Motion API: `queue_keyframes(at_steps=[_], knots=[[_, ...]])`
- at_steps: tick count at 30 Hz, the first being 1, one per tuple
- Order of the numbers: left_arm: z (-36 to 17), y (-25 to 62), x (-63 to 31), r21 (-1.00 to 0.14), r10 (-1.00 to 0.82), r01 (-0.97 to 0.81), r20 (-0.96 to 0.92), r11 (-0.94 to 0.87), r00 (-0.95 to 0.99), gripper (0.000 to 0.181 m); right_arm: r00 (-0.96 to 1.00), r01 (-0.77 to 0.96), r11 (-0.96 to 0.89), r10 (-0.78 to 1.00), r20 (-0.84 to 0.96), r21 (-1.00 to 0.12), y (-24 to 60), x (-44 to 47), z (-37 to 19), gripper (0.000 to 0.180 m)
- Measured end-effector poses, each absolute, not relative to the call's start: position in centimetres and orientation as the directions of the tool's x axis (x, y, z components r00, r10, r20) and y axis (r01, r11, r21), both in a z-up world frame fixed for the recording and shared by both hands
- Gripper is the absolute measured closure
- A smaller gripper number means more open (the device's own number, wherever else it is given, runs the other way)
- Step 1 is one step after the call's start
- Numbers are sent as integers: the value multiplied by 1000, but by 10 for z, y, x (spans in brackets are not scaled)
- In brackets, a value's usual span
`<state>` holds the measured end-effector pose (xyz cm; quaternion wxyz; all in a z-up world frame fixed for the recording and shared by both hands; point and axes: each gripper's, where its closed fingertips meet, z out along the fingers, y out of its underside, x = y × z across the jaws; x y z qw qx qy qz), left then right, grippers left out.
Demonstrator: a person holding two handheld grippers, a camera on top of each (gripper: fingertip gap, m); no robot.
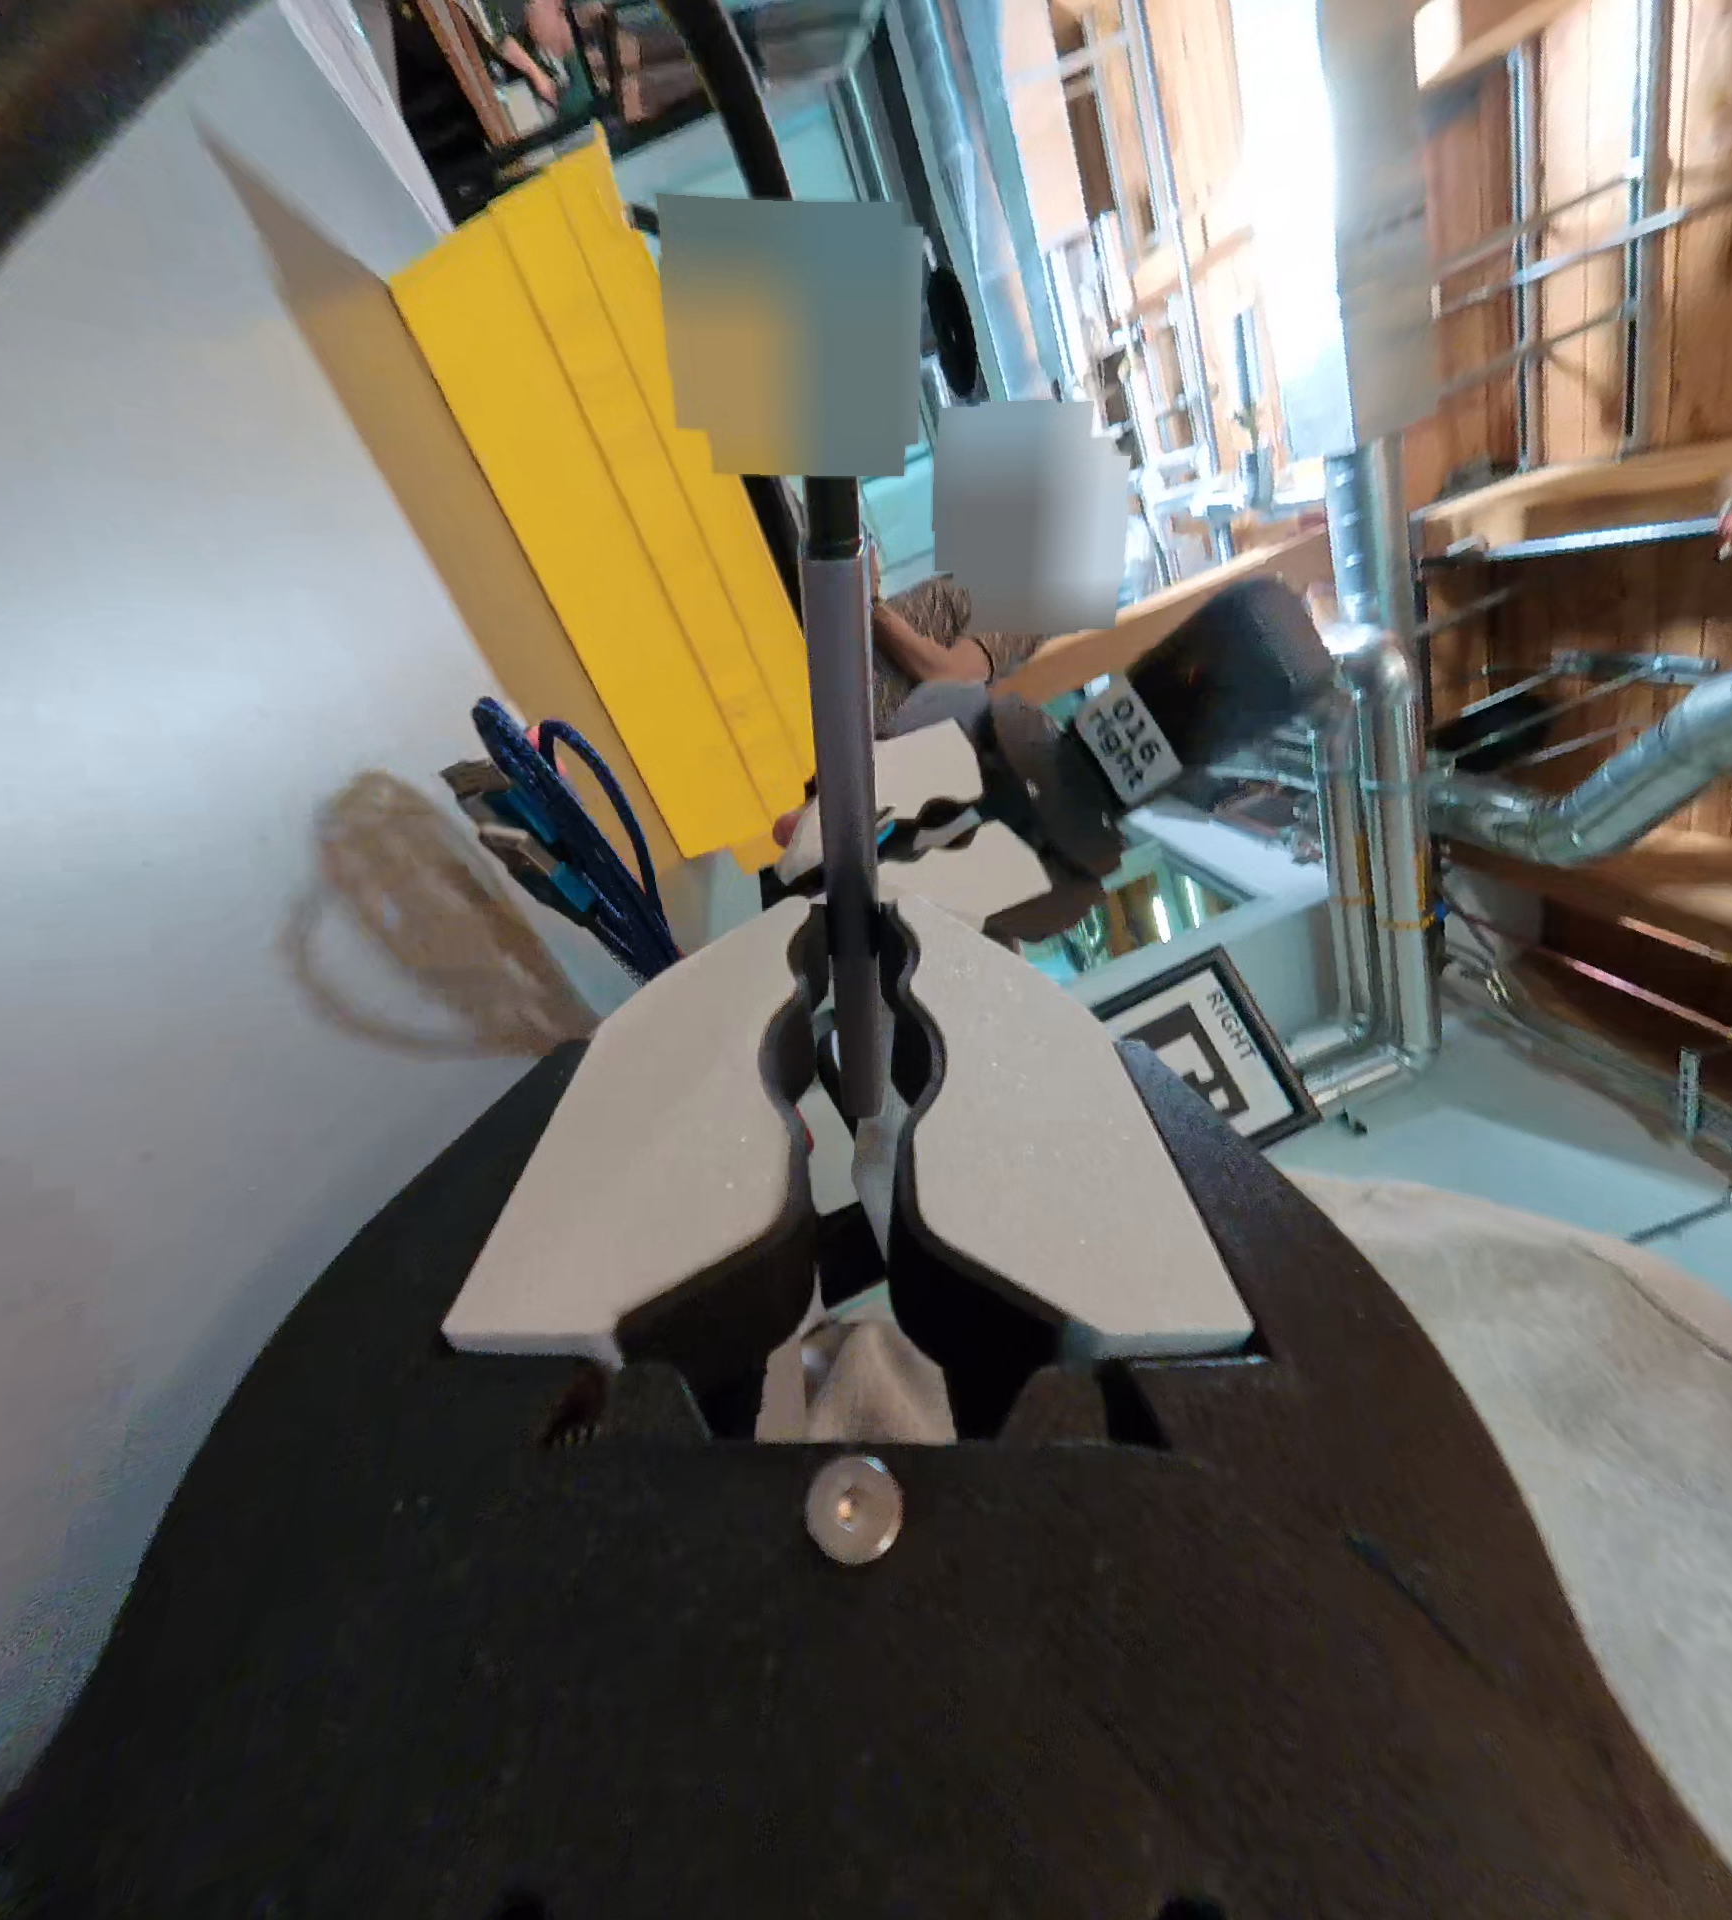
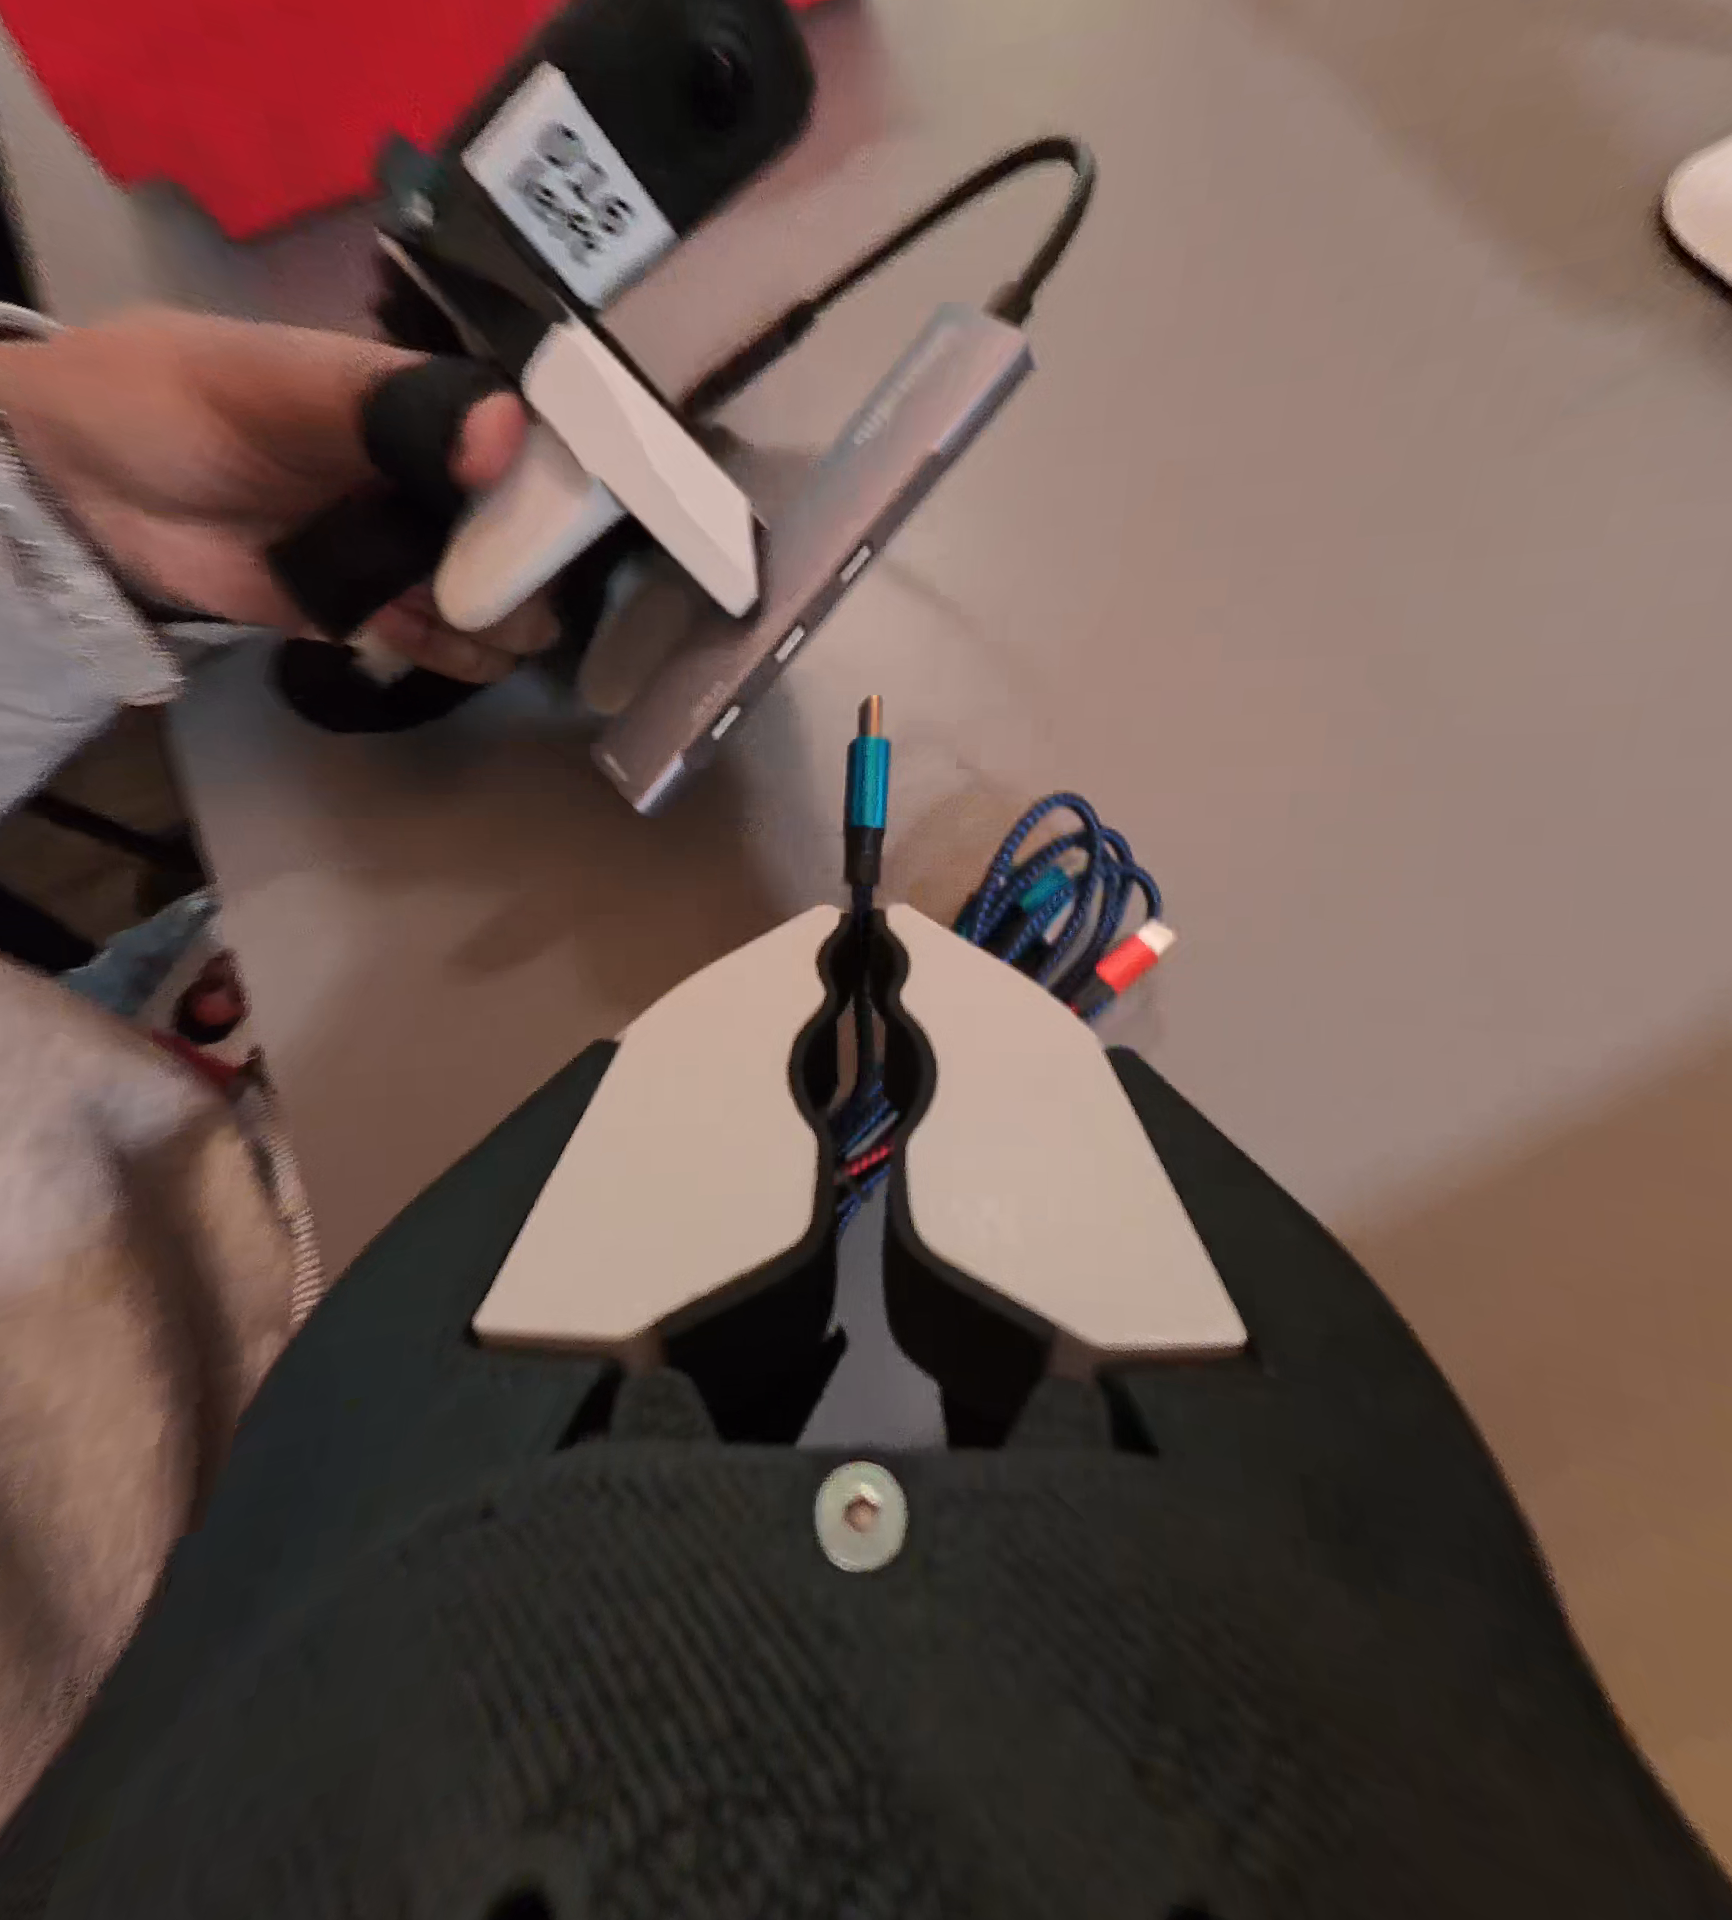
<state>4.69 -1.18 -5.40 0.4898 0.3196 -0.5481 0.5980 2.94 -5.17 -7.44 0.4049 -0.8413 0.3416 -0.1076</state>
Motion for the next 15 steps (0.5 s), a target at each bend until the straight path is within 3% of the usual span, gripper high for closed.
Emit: queue_keyframes(at_steps=[1, 5, 10, 15], knots=[[-52, -12, 43, -356, 253, -929, 912, 103, -322, 171, 775, -476, -428, -617, -137, -768, -50, 25, -69, 177], [-53, -10, 30, -424, 268, -880, 891, 212, -365, 171, 831, -491, -380, -474, -290, -784, -46, 9, -65, 177], [-60, -6, 27, -527, 232, -807, 847, 265, -477, 171, 834, -524, -394, -418, -361, -755, -35, -11, -91, 177], [-69, -7, 20, -538, 208, -775, 843, 331, -496, 172, 854, -486, -471, -434, -287, -736, -27, -14, -108, 176]])
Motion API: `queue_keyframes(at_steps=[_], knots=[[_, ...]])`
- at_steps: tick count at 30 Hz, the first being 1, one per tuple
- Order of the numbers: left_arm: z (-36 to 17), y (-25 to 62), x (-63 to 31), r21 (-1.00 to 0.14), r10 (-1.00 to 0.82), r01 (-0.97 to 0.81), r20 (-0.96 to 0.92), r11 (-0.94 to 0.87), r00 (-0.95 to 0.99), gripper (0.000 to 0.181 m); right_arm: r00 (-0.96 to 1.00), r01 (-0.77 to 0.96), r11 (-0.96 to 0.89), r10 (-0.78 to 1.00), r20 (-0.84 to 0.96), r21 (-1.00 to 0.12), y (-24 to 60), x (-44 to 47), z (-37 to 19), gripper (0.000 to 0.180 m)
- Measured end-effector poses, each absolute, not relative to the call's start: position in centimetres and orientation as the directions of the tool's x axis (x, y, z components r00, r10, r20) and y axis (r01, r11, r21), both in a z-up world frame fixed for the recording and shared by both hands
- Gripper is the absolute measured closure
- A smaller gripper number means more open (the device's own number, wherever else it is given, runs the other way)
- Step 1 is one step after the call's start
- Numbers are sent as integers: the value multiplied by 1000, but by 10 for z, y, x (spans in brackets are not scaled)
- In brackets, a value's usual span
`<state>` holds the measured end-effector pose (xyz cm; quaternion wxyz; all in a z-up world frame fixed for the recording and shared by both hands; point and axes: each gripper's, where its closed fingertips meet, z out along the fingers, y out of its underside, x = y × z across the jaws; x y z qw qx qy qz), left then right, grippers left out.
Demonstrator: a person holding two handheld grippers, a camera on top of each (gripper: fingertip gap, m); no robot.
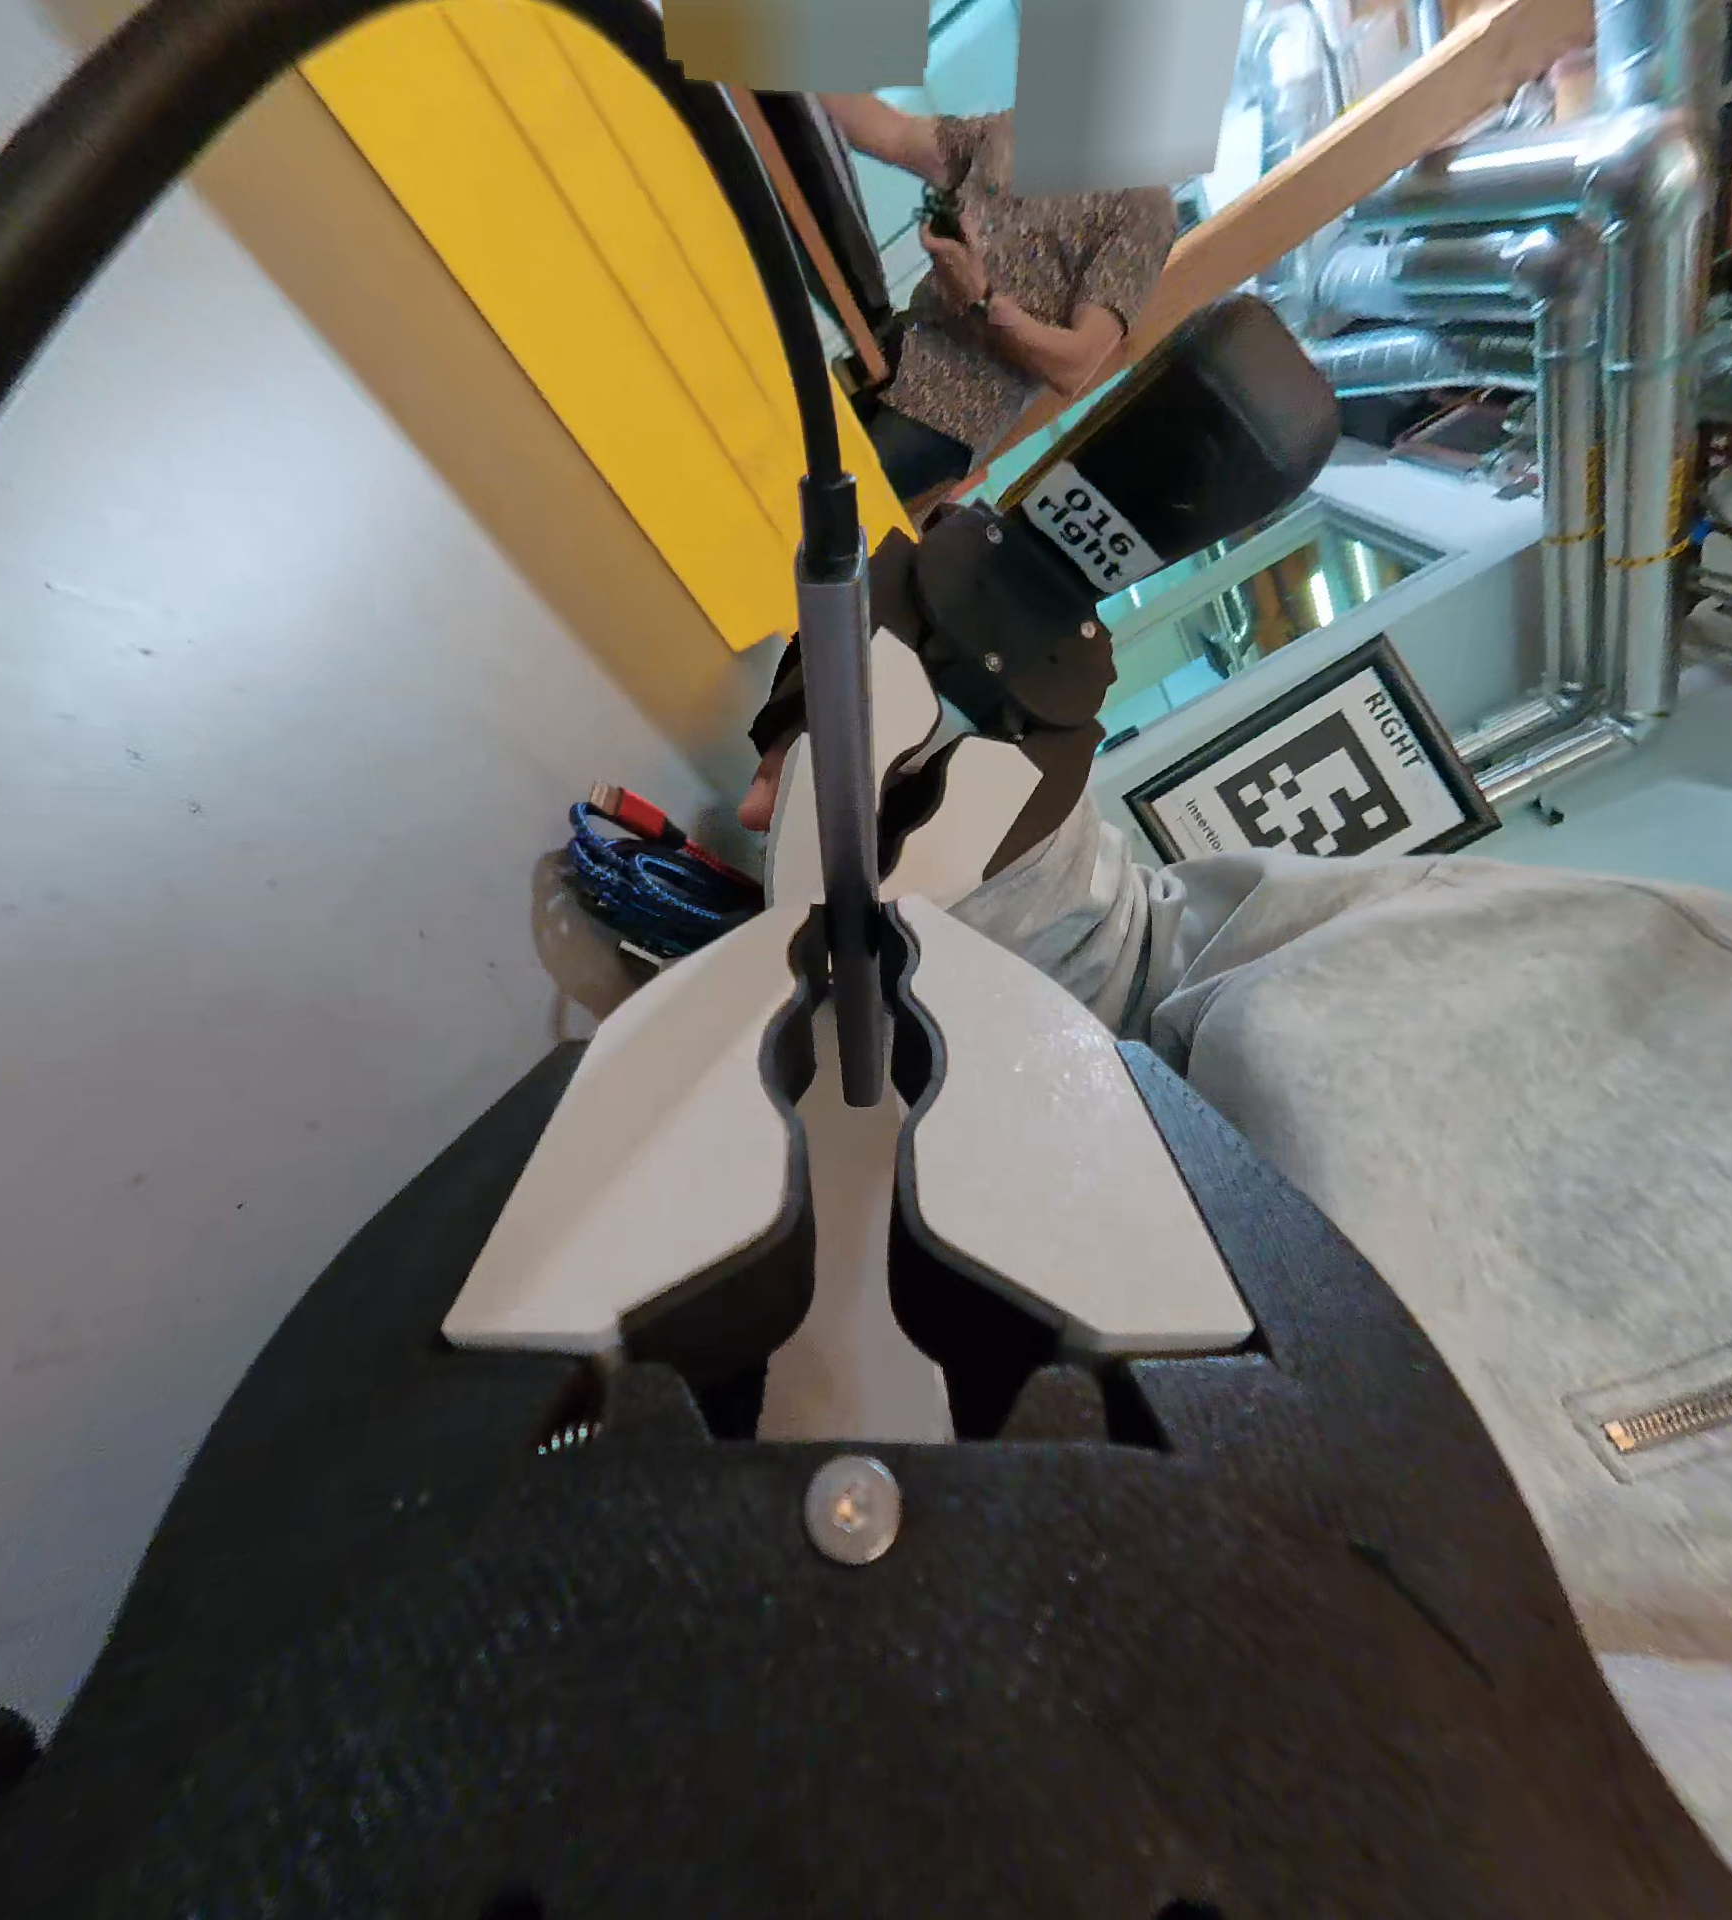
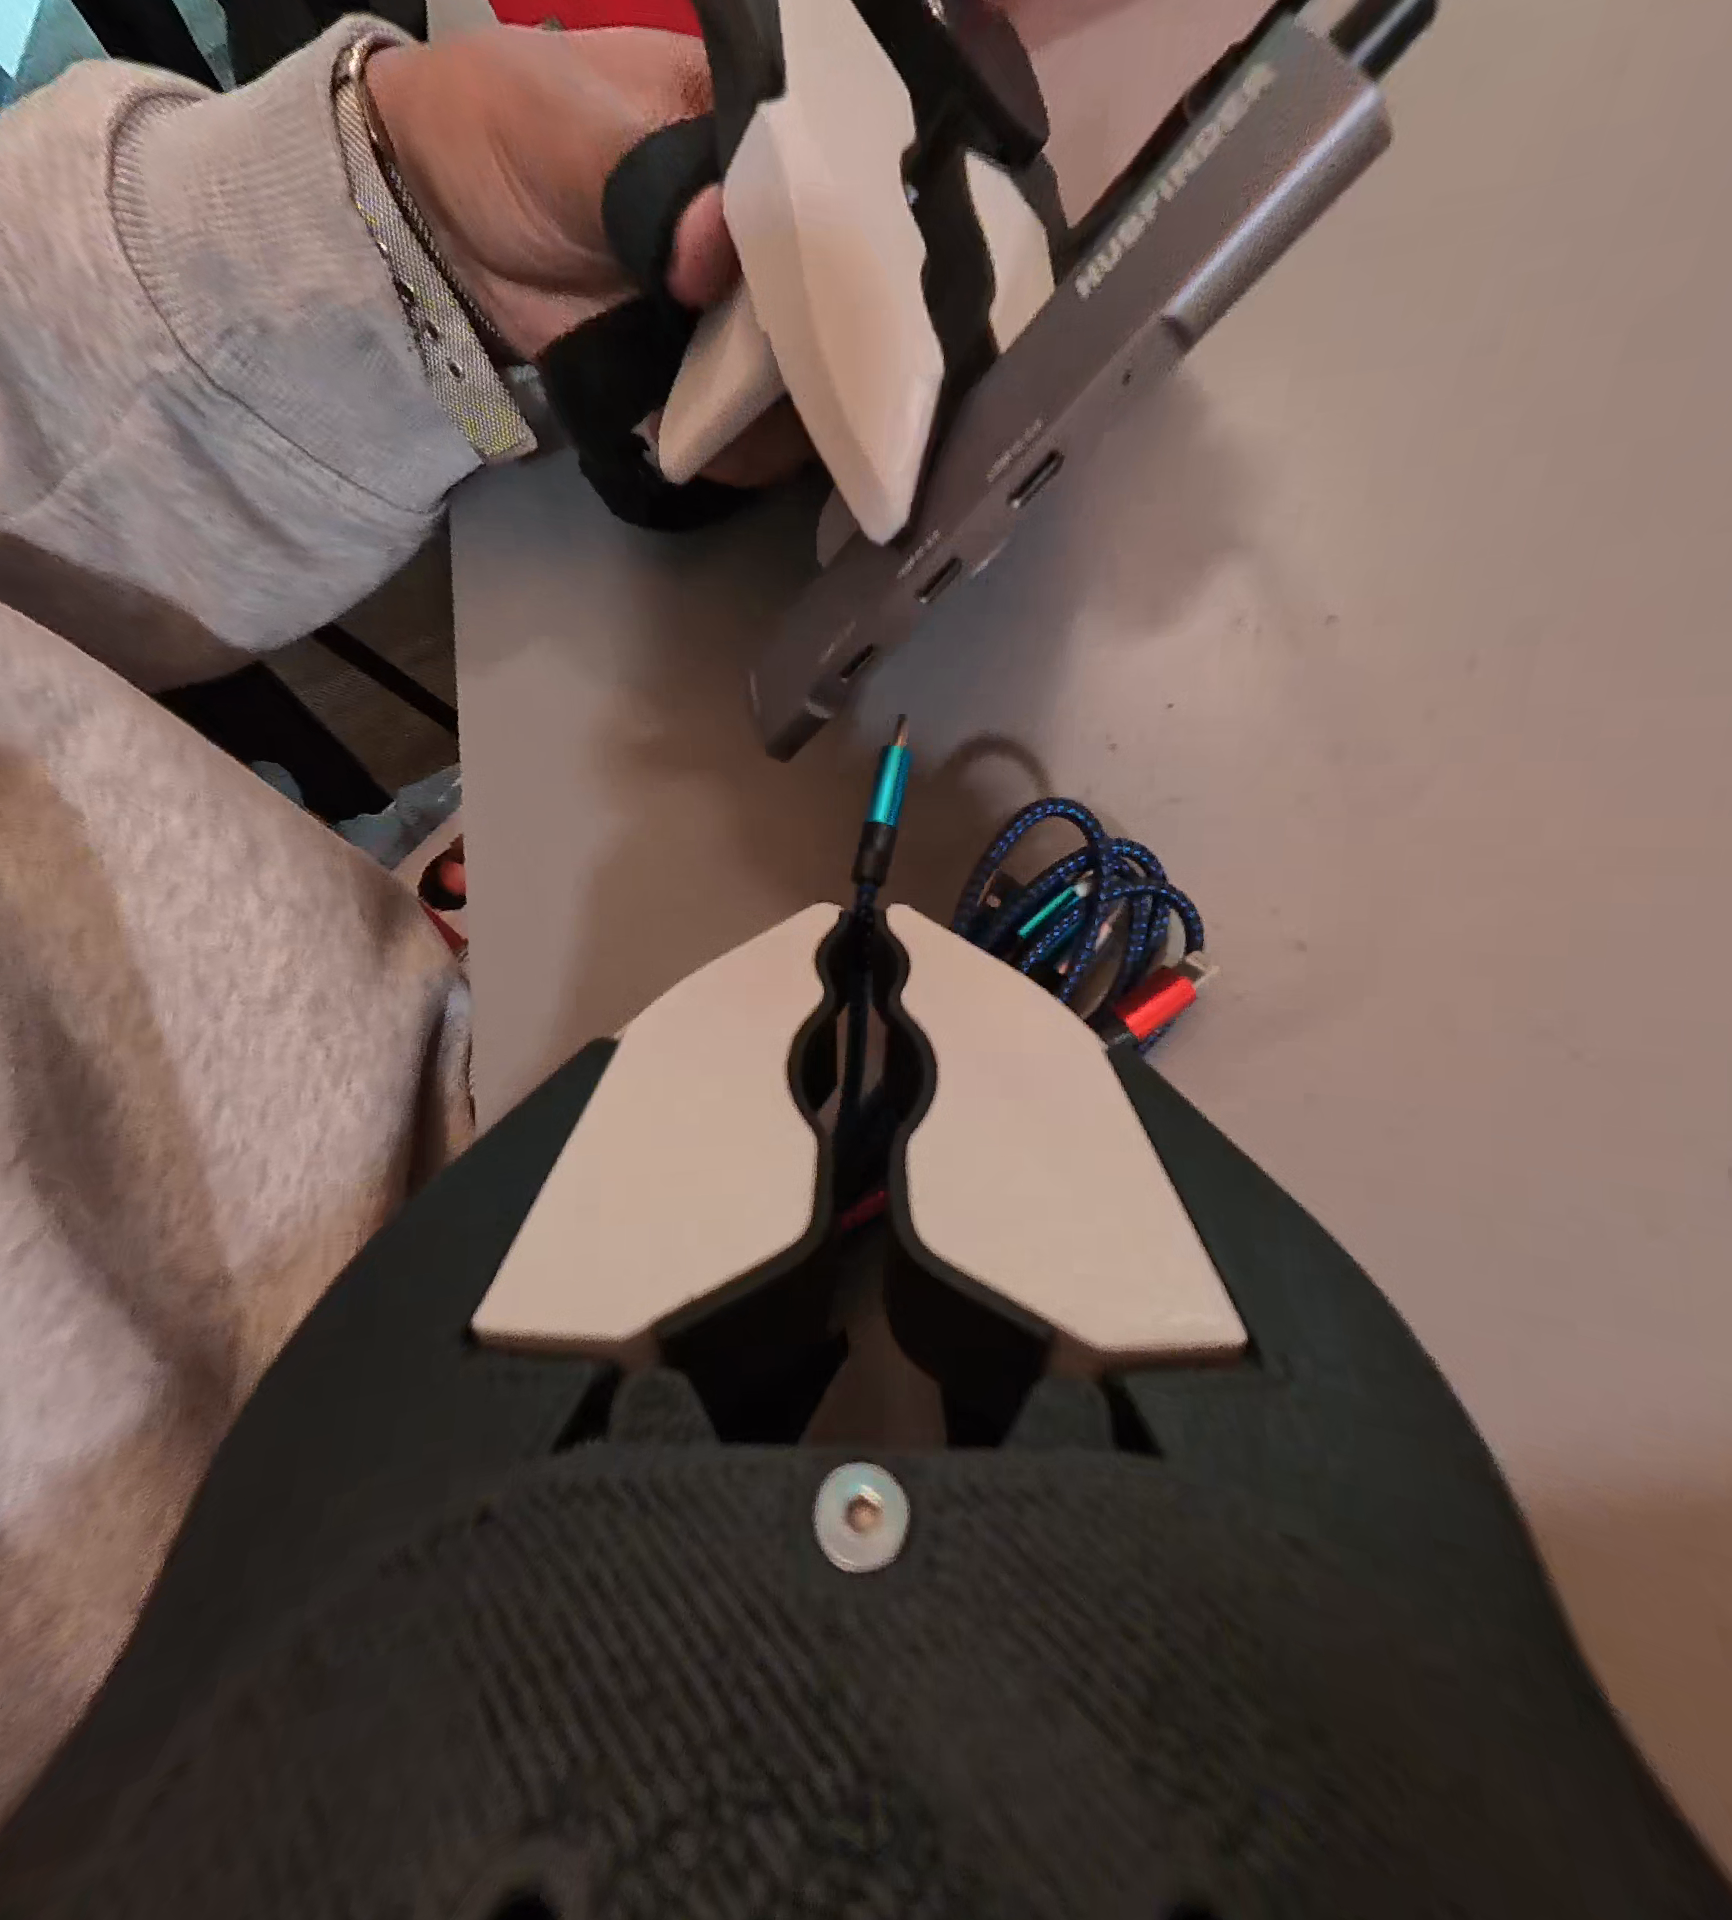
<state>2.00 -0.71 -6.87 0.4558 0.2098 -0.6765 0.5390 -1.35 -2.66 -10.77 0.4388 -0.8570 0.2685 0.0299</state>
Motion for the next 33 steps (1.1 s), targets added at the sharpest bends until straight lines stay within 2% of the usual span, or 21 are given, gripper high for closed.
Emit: queue_keyframes(at_steps=[8, 14, 26, 33], knots=[[-79, -6, 17, -558, 151, -737, 824, 382, -546, 172, 840, -524, -382, -379, -388, -761, -24, -18, -104, 176], [-82, -5, 14, -591, 141, -694, 793, 411, -592, 171, 837, -540, -386, -342, -428, -748, -22, -23, -104, 176], [-71, -5, -4, -792, 245, -457, 575, 405, -780, 171, 783, -622, -355, -281, -555, -698, -21, -32, -102, 177], [-68, -8, -6, -802, 260, -447, 565, 396, -783, 171, 753, -658, -314, -246, -611, -684, -20, -33, -97, 177]])
